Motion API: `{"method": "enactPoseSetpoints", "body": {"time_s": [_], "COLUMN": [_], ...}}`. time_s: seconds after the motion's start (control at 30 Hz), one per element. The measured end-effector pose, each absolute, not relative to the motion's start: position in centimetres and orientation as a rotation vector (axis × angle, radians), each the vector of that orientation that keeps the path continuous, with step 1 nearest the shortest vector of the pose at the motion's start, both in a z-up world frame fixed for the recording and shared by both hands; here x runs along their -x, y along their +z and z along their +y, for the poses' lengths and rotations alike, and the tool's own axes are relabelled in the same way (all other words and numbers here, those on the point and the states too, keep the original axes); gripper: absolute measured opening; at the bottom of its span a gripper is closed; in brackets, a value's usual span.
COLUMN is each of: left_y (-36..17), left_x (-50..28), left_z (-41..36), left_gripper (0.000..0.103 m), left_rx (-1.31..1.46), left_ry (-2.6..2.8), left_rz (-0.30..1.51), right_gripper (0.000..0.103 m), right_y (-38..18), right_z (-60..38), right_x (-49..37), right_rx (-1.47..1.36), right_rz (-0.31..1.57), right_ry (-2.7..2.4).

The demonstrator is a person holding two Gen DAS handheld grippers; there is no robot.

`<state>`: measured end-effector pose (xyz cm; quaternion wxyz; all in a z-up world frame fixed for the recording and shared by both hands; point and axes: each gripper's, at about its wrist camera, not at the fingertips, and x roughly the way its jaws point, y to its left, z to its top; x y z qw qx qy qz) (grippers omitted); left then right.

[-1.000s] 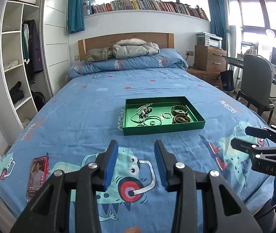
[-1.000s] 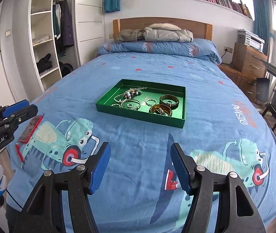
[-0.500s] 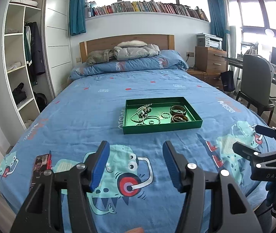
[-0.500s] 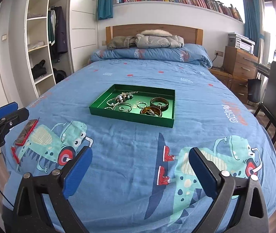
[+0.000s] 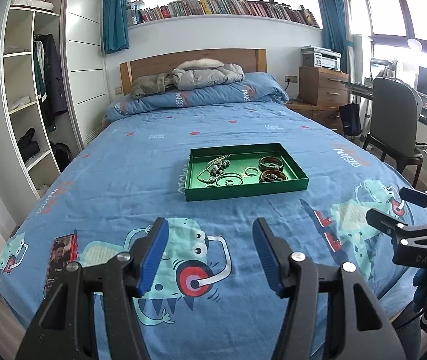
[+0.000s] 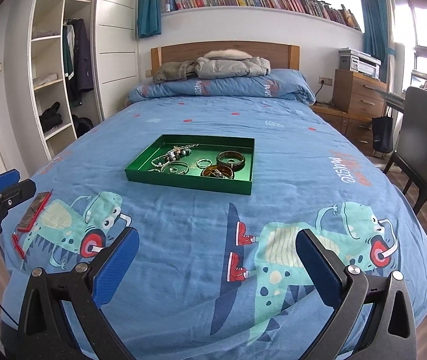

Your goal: Organize jewelry

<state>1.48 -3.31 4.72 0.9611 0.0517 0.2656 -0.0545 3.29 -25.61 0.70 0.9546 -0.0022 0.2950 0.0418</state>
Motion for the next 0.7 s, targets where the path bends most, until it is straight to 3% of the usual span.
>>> {"method": "enactPoseSetpoints", "body": {"time_s": [0.7], "left_y": [4.5], "left_x": [-1.2], "left_z": [-3.0], "left_gripper": [0.062], "left_rx": [-0.088], "left_ry": [-0.091], "left_rz": [0.547], "right_gripper": [0.103], "right_y": [1.1], "right_z": [-27.3], "right_x": [-2.4], "right_rx": [0.005], "right_rz": [0.574], "right_ry": [0.016]}}
